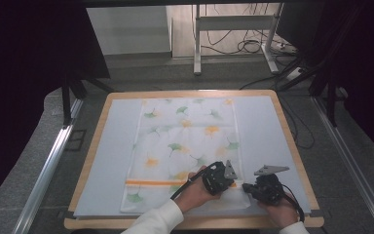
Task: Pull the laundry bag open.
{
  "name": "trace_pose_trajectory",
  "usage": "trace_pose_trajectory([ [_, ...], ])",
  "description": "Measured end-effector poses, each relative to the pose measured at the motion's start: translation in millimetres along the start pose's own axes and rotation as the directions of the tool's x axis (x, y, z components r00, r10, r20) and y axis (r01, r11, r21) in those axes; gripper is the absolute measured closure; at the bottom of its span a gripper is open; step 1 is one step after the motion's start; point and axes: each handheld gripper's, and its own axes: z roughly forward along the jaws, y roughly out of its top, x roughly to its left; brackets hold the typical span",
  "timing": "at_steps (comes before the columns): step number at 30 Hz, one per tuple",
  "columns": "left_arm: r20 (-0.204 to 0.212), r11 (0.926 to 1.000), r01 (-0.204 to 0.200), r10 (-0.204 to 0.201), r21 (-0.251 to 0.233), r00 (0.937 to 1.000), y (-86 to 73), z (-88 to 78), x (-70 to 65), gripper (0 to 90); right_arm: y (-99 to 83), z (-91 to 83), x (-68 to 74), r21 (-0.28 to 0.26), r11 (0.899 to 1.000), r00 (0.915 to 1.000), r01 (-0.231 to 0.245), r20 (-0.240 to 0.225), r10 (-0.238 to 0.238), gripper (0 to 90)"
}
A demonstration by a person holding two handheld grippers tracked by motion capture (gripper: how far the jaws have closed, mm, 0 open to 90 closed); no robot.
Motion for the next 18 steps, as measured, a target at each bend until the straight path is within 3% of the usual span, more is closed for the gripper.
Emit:
trace_pose_trajectory([
  [18,0.002,0.9986,0.050,-0.050,0.013,0.9987,-18.8,-14.2,14.2,90.0,-0.5,-0.6,-1.1,-0.002,1.000,1.0000,0.000,-0.009,0.000,89.7],
])
